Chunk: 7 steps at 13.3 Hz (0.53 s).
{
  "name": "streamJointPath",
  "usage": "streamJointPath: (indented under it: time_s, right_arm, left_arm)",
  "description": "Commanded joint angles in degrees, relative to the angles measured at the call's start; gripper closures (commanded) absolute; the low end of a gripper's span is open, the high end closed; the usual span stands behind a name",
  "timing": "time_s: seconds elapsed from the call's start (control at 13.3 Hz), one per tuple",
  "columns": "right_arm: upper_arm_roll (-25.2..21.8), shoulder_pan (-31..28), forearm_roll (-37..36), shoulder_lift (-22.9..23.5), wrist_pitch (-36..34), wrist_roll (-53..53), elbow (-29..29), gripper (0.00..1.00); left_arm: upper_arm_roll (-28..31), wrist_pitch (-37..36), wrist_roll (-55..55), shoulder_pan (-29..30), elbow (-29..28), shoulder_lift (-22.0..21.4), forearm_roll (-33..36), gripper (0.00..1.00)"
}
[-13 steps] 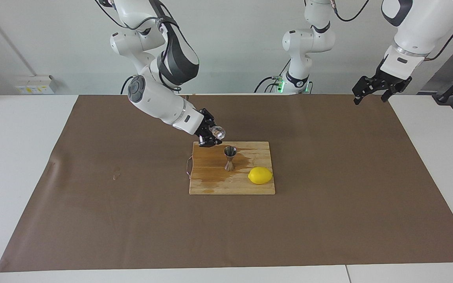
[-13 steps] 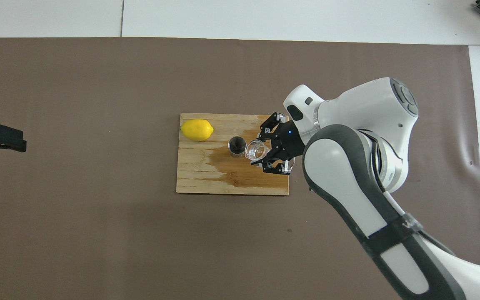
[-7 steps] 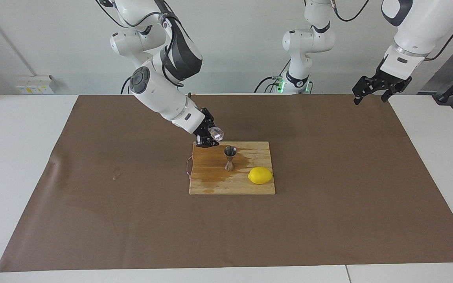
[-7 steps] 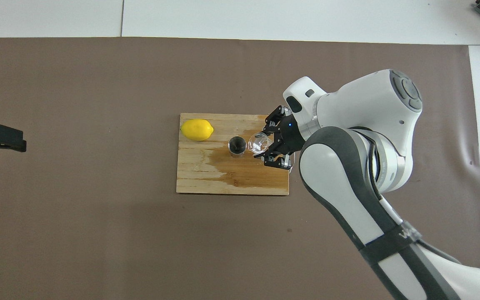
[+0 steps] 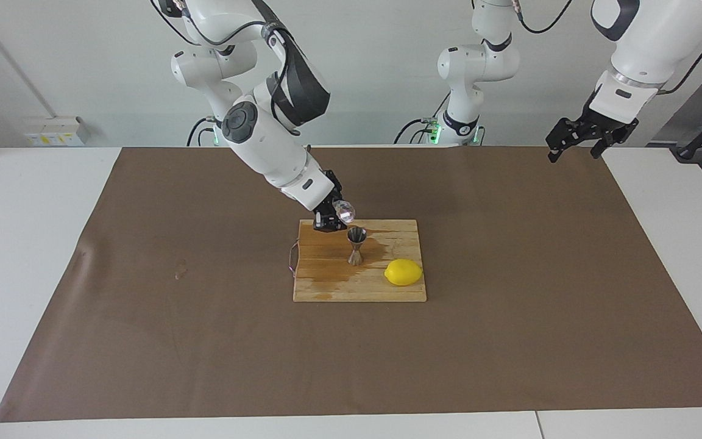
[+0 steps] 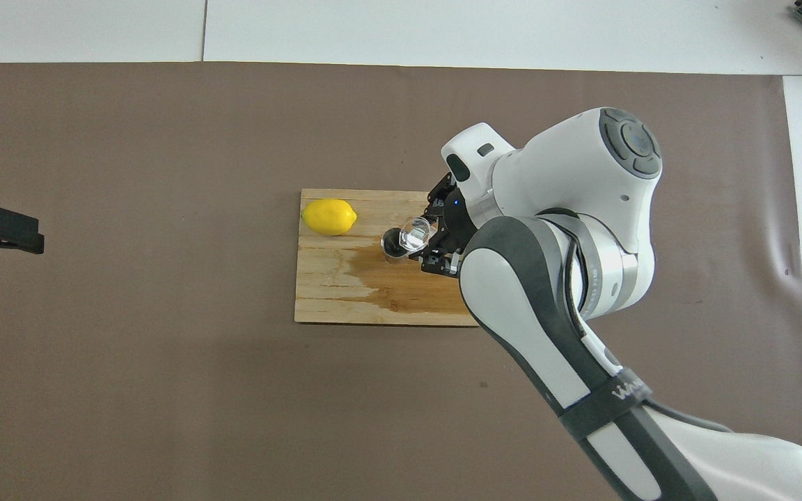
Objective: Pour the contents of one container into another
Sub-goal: 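Tilt the clear glass over the metal cup with the right gripper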
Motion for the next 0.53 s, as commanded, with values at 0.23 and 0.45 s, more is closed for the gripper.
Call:
streamJointPath:
  time_s: [0.23, 0.45]
  right_arm:
    - [0.2, 0.3, -6.9, 2.6, -2.5, 6.3, 5.2, 0.68]
    - [0.1, 1.6, -8.3, 2.8, -2.5, 8.0, 5.3, 0.68]
  left_arm:
    - [0.6, -0.1, -0.4, -0.7, -1.5, -1.3, 0.3, 0.00]
    - [0.6, -0.1, -0.4, -0.7, -1.5, -1.3, 0.3, 0.00]
